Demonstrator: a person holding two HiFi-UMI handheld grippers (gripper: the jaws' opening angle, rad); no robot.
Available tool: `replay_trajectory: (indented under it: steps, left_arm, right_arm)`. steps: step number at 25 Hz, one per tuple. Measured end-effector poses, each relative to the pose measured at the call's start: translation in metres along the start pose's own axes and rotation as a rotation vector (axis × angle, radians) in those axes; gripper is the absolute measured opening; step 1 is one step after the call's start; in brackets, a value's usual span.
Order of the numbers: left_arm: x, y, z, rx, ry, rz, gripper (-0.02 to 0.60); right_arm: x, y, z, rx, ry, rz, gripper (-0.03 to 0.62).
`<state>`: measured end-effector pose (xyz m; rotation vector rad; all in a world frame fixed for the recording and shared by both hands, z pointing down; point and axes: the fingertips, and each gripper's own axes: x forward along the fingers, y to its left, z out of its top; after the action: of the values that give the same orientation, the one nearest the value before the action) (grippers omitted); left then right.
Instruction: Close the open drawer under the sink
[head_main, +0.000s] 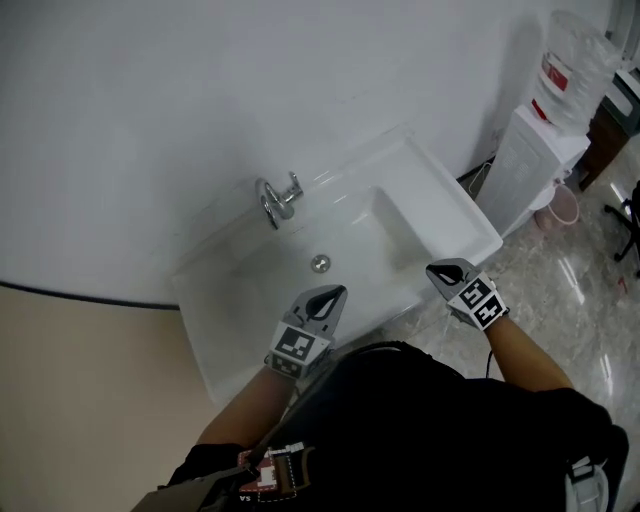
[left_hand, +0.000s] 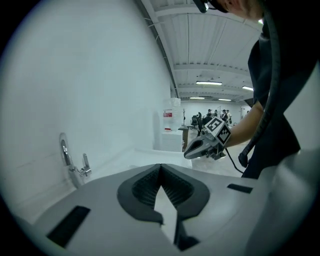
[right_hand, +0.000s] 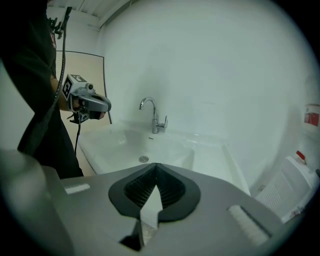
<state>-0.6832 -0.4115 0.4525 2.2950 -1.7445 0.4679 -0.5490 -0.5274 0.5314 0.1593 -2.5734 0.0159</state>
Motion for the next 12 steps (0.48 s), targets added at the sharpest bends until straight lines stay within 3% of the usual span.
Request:
replay_trajectory:
  steps: [3,7,12]
  left_arm:
    - [-0.025,0.021,-0.01,-0.029,-0.006,0.11,0.0]
    - [-0.067,0.056,-0.018,-0.197,-0.036,0.262,0.0]
    - [-0.134,0.095,-0.03,-0.282,-0.097,0.362,0.0]
  right_arm:
    - [0.005,0.001,0.027,-0.035,-0.033,0.051,0.002]
    - [0.02,0.001,0.06,-0.028,-0.069,0.097,0.002]
    - [0.044,0.021,0.106,-0.016,-0.111,0.116,0.002]
